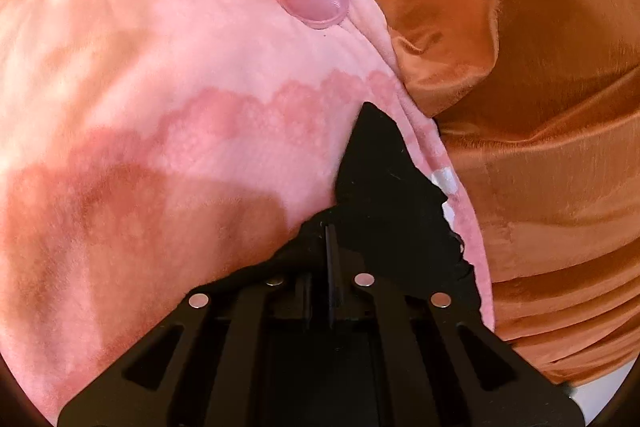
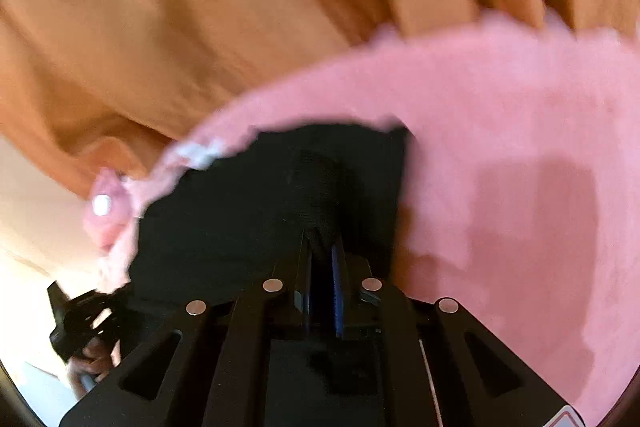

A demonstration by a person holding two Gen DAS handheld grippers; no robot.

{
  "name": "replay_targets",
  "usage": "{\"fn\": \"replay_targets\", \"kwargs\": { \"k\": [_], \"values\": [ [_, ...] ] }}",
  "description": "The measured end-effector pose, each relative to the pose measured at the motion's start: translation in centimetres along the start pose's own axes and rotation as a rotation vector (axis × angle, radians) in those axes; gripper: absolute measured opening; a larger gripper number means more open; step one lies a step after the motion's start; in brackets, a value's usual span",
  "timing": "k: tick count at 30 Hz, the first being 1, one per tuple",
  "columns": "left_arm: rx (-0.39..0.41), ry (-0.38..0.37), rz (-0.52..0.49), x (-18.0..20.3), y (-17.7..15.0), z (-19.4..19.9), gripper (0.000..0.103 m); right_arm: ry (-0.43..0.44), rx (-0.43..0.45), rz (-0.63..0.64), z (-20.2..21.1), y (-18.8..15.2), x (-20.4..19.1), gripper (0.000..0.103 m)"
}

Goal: Fold small clothes

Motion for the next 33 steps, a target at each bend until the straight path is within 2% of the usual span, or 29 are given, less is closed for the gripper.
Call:
{"fn": "replay_targets", "kwargs": {
  "k": [2,4,5,6,9,11,13,16,19,21,25,27,29,31,33],
  "values": [
    [-0.001,0.011,-0.010,-0.1,-0.1,-0.2,0.004,-0.021,-0.018,0.003,-0.5,-0.3,0.6,0.007],
    [-0.004,0.009,-0.015,0.0,-0.2,-0.1,0.004,-0.077,-0.106,-0.038,-3.0,-2.2,2.7,0.007],
    [-0.001,0.013,-0.025,0.1,-0.3,0.0,0.004,-0.050,-0.093,-0.080,-2.9,-2.6,3.1,0.006],
    [0.003,0.017,-0.035,0.0,-0.3,0.0,0.004,-0.055,-0.099,-0.067,-2.6,-2.3,2.6,0.007],
    [0.005,0.030,-0.046,0.0,-0.3,-0.3,0.004,-0.075,-0.044,0.036,-0.7,-0.9,0.7,0.007],
    [0.005,0.036,-0.055,-0.1,-0.3,-0.3,0.004,-0.090,-0.056,0.023,-0.5,-1.3,1.3,0.009],
    [0.007,0.038,-0.061,-0.1,-0.3,-0.2,0.004,-0.119,-0.074,-0.038,-0.3,-2.0,2.7,0.016],
    [0.004,0.026,-0.038,-0.3,-0.2,-0.2,0.004,-0.057,-0.071,-0.104,-0.4,-2.0,3.5,0.018],
    [0.002,0.023,-0.032,-0.3,-0.2,-0.3,0.004,-0.063,-0.073,-0.056,-0.9,-2.0,2.6,0.019],
    [0.005,0.025,-0.036,-0.3,-0.2,-0.2,0.004,-0.085,-0.108,-0.013,-1.9,-2.5,2.2,0.004],
    [0.027,0.038,-0.073,0.2,-0.2,0.0,0.004,-0.080,-0.019,0.031,-0.1,-1.2,0.7,0.004],
    [0.027,0.052,-0.082,0.1,-0.2,-0.4,0.005,-0.153,-0.044,0.027,-0.6,-1.5,2.2,0.004],
    [0.023,0.056,-0.095,-0.1,-0.3,-0.6,0.005,-0.243,-0.099,-0.048,-1.2,-3.0,5.0,0.000],
    [0.017,0.062,-0.131,0.1,-0.7,0.2,0.006,-0.275,-0.079,-0.104,0.6,-3.4,6.1,0.000],
    [0.025,0.094,-0.159,-0.2,-1.5,1.9,0.008,-0.314,-0.020,-0.037,4.2,-3.2,4.5,0.002]
  ]
}}
Point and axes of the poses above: each gripper's, at about its wrist camera, not at the fingertips, and z roughly against the way its jaws point, x to its right, y to its top, the point moved 5 cm from there along -z, roughly the way its jaws point, and after that the axes turned 11 degrees about z, right-handed, at the moved point
